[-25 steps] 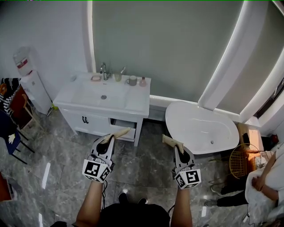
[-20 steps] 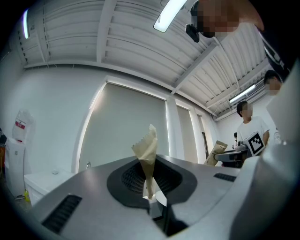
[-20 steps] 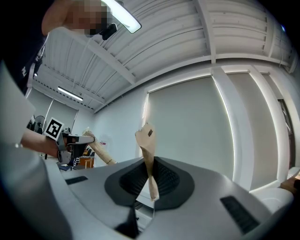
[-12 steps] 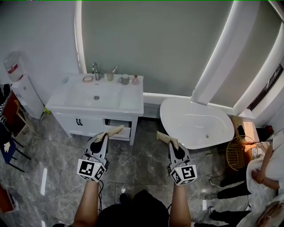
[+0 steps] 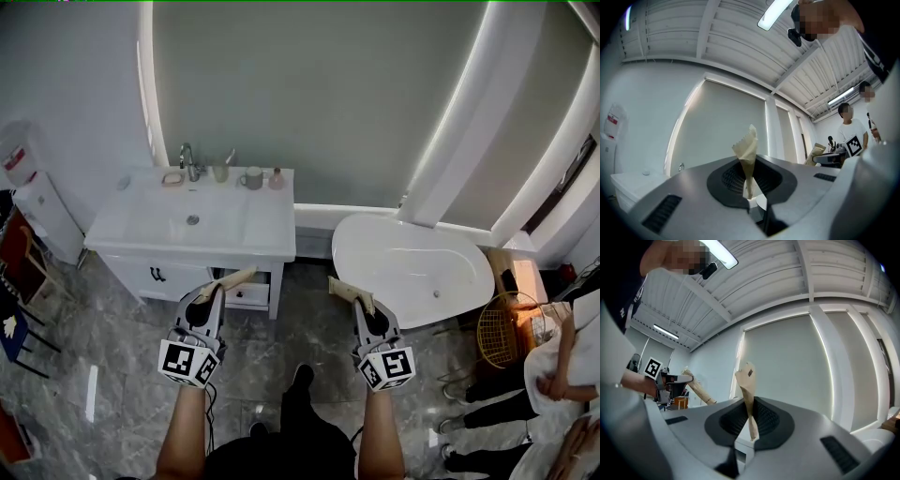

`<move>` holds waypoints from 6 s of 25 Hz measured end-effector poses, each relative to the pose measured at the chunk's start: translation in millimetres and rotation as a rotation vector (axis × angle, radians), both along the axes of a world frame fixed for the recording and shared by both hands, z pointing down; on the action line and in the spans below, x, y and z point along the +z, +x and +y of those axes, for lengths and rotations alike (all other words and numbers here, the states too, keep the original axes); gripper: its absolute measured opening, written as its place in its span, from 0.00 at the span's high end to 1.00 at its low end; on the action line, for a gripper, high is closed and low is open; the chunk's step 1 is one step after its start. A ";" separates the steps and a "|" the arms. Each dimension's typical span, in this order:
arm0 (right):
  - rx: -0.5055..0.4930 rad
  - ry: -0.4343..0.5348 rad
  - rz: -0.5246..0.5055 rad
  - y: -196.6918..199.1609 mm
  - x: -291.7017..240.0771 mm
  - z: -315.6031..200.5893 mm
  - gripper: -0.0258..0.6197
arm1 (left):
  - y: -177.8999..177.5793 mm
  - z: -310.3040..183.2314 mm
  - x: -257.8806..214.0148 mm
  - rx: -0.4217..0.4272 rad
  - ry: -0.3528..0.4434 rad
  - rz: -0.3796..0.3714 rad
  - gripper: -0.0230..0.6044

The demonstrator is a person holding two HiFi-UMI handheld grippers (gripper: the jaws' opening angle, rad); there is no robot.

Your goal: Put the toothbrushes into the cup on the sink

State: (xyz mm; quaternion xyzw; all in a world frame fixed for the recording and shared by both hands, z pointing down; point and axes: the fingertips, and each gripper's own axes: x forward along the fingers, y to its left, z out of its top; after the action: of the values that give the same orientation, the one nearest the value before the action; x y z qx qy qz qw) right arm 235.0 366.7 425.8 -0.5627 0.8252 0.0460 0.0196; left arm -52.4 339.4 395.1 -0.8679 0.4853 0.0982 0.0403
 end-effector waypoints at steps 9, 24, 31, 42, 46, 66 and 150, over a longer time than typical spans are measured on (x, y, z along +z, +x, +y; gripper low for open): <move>-0.026 -0.016 -0.003 21.4 4.9 -107.3 0.89 | 20.6 -94.5 7.2 -0.024 -0.018 -0.005 0.89; -0.098 -0.021 0.004 88.1 -6.2 -304.0 0.89 | 89.4 -267.3 -3.8 -0.101 0.000 0.006 0.89; -0.137 -0.012 0.018 100.0 -13.5 -345.8 0.89 | 111.1 -302.8 -14.6 -0.124 0.014 0.012 0.89; -0.090 -0.015 -0.009 99.9 -13.3 -359.6 0.89 | 103.4 -321.6 -16.2 -0.112 0.005 0.008 0.89; -0.083 -0.009 -0.015 101.6 -12.2 -361.9 0.89 | 105.6 -325.0 -11.6 -0.110 -0.009 0.007 0.89; -0.152 -0.020 -0.021 126.8 -3.4 -376.1 0.89 | 129.7 -314.9 -7.6 -0.174 -0.003 -0.003 0.89; -0.087 -0.063 -0.006 -164.9 60.2 -627.1 0.89 | -117.2 -610.0 71.0 -0.040 -0.032 -0.005 0.89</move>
State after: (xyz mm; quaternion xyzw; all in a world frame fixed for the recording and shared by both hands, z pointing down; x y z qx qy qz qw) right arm 70.0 -260.4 486.0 -0.5268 0.8498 0.0174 0.0062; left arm -169.5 -270.6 466.2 -0.8587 0.5040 0.0876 0.0296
